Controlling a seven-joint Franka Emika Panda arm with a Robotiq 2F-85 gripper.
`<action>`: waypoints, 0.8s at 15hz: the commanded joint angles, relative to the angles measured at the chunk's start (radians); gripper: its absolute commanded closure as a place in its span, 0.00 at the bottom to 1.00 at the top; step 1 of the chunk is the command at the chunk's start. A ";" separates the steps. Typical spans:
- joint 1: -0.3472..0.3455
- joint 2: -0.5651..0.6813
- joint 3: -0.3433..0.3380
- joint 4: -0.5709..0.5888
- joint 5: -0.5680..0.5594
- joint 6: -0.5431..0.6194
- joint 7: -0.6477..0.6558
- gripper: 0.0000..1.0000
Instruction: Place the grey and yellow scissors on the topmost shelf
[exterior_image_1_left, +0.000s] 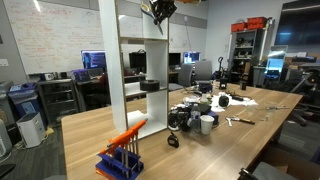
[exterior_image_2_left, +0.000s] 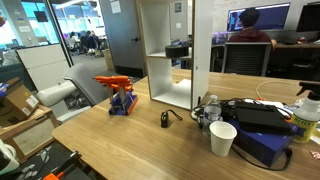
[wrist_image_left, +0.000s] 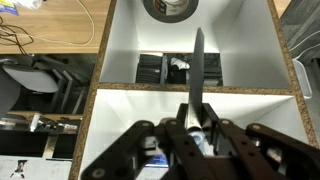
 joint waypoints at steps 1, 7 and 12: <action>0.014 0.142 -0.008 0.237 -0.051 -0.077 0.062 0.97; 0.045 0.294 -0.036 0.472 -0.076 -0.166 0.072 0.97; 0.080 0.452 -0.070 0.669 -0.080 -0.316 0.076 0.97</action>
